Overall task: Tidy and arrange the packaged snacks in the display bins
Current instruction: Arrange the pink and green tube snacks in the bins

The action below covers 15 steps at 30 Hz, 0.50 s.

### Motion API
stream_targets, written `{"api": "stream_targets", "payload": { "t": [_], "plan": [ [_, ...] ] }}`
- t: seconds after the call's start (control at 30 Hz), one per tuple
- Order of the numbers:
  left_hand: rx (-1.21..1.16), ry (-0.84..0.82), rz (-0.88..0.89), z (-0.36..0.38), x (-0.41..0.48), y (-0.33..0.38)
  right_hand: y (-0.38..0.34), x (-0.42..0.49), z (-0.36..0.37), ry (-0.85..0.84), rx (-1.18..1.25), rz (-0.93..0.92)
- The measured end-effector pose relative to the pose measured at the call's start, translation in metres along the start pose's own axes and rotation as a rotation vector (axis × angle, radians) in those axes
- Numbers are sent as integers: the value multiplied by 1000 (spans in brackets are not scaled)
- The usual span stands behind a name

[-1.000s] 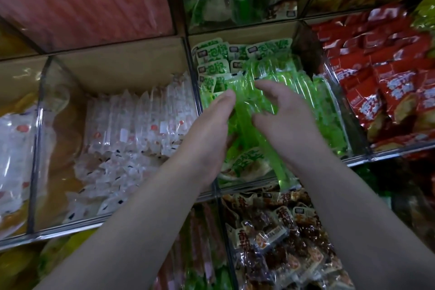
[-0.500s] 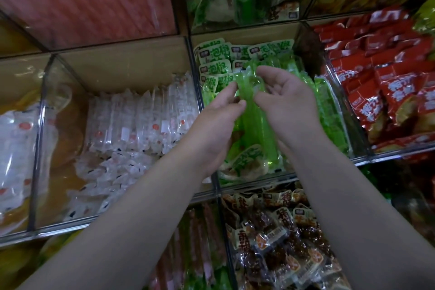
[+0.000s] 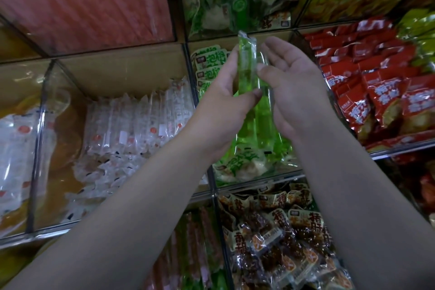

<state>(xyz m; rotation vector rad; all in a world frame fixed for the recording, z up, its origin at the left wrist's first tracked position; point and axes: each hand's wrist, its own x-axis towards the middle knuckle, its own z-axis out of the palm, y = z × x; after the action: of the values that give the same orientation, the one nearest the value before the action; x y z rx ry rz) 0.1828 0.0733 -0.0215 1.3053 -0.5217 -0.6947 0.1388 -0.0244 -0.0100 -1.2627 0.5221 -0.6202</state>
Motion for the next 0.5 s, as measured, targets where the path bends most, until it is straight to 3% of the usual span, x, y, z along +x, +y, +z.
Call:
{"api": "stream_targets", "payload": {
  "t": [0.3, 0.5],
  "plan": [
    [-140, 70, 13, -14, -47, 11, 1, -46, 23, -79, -397, -204],
    [-203, 177, -20, -21, -85, 23, -1, -86, 37, -91, -436, -44]
  ]
}}
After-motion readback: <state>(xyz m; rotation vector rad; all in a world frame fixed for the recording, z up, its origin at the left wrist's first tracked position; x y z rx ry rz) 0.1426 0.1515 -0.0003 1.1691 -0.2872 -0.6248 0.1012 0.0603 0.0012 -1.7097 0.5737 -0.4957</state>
